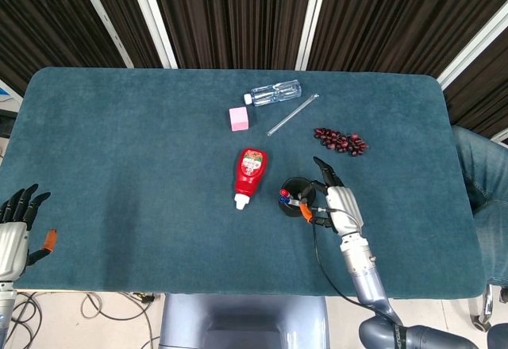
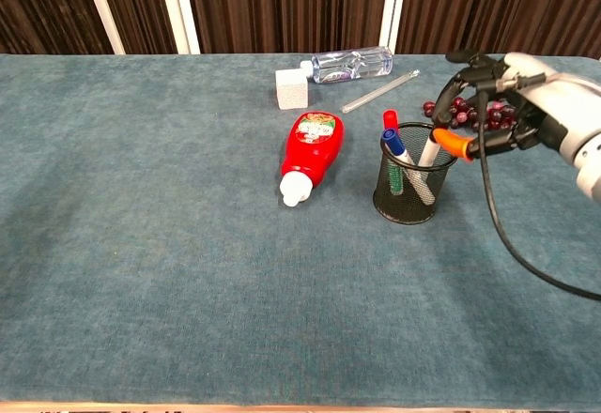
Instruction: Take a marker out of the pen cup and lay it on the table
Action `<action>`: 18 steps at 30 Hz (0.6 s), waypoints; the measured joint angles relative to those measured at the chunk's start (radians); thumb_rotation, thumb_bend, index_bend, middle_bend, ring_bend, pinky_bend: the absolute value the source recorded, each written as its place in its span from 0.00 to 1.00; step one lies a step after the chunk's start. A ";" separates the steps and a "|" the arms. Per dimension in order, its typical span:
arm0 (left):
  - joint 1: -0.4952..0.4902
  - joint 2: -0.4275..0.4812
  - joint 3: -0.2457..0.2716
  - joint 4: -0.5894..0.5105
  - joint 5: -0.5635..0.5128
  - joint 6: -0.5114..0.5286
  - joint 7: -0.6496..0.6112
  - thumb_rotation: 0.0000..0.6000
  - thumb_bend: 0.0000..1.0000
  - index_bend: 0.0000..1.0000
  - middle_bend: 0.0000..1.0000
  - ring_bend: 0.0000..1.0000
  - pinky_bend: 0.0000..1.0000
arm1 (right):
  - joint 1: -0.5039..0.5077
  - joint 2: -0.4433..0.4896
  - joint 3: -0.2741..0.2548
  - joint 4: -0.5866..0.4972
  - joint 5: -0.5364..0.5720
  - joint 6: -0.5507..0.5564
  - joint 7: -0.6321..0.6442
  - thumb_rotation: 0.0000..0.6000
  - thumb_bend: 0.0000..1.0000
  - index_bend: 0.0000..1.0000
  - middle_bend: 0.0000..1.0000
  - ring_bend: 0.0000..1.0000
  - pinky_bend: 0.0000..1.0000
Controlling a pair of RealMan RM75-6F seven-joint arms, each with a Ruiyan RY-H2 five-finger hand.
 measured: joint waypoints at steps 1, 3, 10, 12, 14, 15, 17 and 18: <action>0.000 0.000 0.000 0.000 0.000 0.000 -0.001 1.00 0.41 0.15 0.03 0.03 0.12 | 0.001 0.006 0.003 -0.006 0.001 0.000 -0.004 1.00 0.51 0.63 0.00 0.00 0.17; 0.000 0.000 0.000 0.000 0.000 0.000 -0.002 1.00 0.41 0.15 0.03 0.03 0.12 | 0.003 0.020 0.010 -0.024 0.003 0.000 -0.012 1.00 0.51 0.63 0.00 0.00 0.17; 0.000 0.000 0.000 -0.002 0.000 0.000 -0.001 1.00 0.41 0.15 0.03 0.03 0.12 | 0.007 0.084 0.039 -0.107 0.020 0.000 -0.043 1.00 0.51 0.63 0.00 0.00 0.17; 0.001 0.000 0.001 -0.002 0.000 0.000 -0.001 1.00 0.41 0.15 0.03 0.03 0.12 | 0.009 0.110 0.049 -0.138 0.025 0.000 -0.061 1.00 0.51 0.63 0.00 0.00 0.17; 0.001 0.000 0.001 -0.002 0.001 0.000 0.000 1.00 0.41 0.15 0.03 0.03 0.13 | 0.010 0.137 0.061 -0.170 0.032 0.002 -0.075 1.00 0.51 0.63 0.00 0.00 0.17; 0.001 0.000 0.001 -0.002 0.001 0.000 0.000 1.00 0.41 0.15 0.03 0.03 0.13 | 0.011 0.150 0.067 -0.183 0.035 0.002 -0.080 1.00 0.51 0.63 0.00 0.00 0.17; 0.001 -0.001 0.001 -0.003 0.001 0.001 -0.001 1.00 0.41 0.15 0.03 0.03 0.13 | 0.012 0.178 0.082 -0.213 0.048 0.001 -0.087 1.00 0.51 0.63 0.00 0.00 0.17; 0.001 -0.001 0.001 -0.003 0.001 0.001 0.000 1.00 0.41 0.15 0.03 0.03 0.13 | 0.013 0.191 0.089 -0.226 0.056 -0.001 -0.087 1.00 0.51 0.63 0.00 0.00 0.17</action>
